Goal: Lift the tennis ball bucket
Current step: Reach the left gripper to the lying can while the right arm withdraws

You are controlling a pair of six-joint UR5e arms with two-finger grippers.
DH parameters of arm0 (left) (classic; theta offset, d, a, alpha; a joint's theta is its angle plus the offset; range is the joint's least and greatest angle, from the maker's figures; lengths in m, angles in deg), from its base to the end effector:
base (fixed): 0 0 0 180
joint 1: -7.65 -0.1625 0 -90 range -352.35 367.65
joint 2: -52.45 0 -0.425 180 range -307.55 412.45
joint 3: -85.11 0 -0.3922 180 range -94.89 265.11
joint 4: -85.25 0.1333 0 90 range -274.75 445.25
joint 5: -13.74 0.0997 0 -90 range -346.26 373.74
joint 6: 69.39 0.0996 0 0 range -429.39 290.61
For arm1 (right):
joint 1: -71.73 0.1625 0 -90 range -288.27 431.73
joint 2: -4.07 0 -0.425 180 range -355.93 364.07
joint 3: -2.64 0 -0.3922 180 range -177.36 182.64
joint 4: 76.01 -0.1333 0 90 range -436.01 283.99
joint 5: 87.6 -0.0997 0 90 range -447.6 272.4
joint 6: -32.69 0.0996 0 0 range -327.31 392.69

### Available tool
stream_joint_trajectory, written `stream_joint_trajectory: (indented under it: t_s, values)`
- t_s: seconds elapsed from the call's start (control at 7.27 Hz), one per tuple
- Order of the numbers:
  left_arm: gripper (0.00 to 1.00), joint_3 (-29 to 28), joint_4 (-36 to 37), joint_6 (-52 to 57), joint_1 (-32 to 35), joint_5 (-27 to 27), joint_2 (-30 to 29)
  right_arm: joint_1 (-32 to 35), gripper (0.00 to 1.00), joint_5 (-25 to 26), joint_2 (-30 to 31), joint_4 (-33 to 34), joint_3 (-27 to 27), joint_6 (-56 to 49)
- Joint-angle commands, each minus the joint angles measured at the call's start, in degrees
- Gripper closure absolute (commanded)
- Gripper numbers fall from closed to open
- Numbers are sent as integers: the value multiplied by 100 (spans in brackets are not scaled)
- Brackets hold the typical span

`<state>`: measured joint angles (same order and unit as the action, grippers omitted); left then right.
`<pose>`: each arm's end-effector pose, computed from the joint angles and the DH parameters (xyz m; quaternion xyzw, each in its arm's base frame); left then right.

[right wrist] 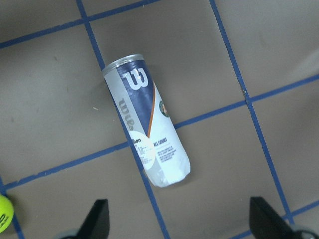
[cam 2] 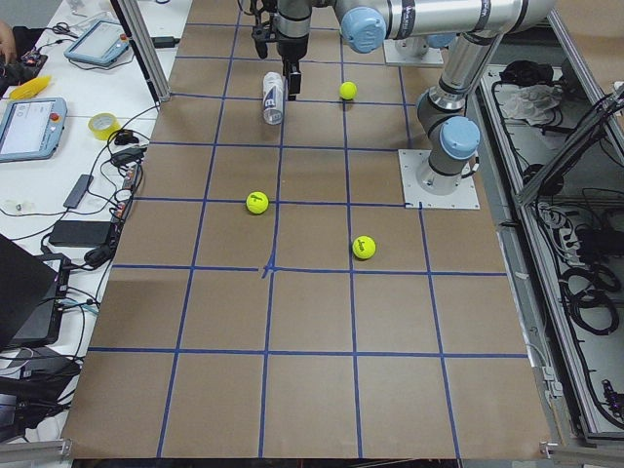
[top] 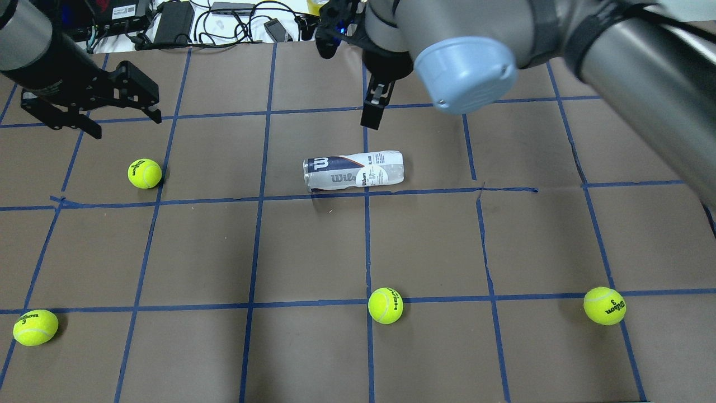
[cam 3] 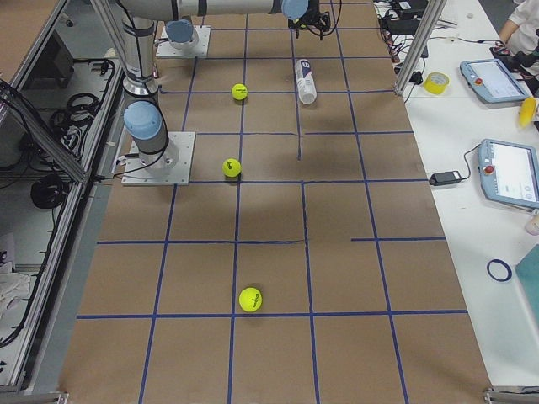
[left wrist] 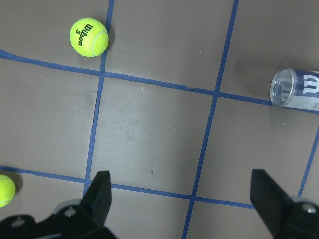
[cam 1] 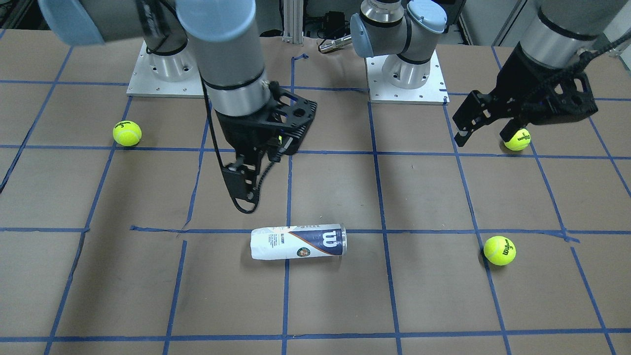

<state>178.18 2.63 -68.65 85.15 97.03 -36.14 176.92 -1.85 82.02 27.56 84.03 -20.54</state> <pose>-0.0353 -0.5104 0.4875 0.0992 -0.9921 0.0562 0.0523 0.2919 -0.5382 0.4744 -0.5624 0.8213 -0.0954 0.0062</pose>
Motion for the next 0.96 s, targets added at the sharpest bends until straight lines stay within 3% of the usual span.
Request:
stream_joint_trajectory:
  t_s: [0.0, 0.28, 0.83]
  values:
    - [0, 289, 1033, -126, 10, -994, -595, -648, 0, -14, 851, -1431, 17, 223]
    - [0, 474, 2115, -914, 45, -2101, -1123, -737, 0, 12, 906, -1515, 52, 652]
    - [0, 623, 2767, -953, 325, -3194, -2037, -799, 0, 432, 1073, -1488, 43, 2003]
